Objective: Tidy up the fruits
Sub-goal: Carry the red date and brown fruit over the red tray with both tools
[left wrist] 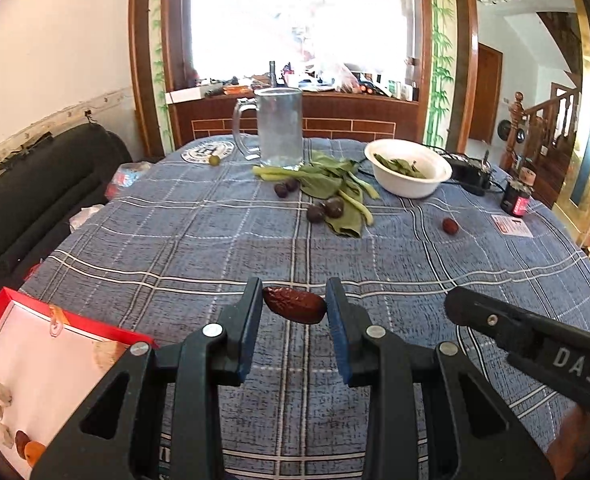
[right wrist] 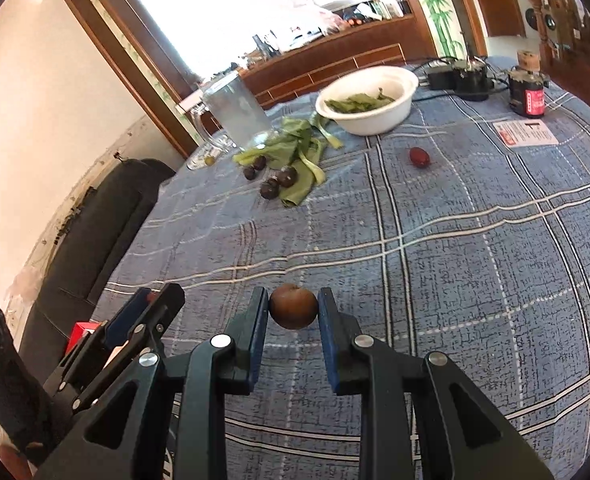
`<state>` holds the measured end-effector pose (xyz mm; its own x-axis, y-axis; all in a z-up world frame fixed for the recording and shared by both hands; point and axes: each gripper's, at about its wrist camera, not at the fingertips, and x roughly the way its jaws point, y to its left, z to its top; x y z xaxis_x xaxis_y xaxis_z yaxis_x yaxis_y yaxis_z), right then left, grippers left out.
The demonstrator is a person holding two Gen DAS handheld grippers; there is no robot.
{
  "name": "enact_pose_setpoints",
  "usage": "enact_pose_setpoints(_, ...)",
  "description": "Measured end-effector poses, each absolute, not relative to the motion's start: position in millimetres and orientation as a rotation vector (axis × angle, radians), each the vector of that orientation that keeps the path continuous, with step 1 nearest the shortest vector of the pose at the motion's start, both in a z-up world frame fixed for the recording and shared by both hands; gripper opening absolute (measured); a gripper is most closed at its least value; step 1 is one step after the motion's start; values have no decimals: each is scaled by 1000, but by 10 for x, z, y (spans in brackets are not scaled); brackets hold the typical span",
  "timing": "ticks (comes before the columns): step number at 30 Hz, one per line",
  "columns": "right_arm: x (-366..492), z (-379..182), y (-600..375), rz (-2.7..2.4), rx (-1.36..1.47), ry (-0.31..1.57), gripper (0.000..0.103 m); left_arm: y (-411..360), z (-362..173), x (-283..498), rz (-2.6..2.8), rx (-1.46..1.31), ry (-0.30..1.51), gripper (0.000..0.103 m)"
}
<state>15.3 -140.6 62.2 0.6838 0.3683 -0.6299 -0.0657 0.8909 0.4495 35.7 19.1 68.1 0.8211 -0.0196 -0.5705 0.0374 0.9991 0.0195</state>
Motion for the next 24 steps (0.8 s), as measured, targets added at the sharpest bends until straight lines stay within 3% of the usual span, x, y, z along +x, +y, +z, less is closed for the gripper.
enact_pose_setpoints(24,-138,877,-1077,319,306,601,24,363,874,231,94,-11,478,35)
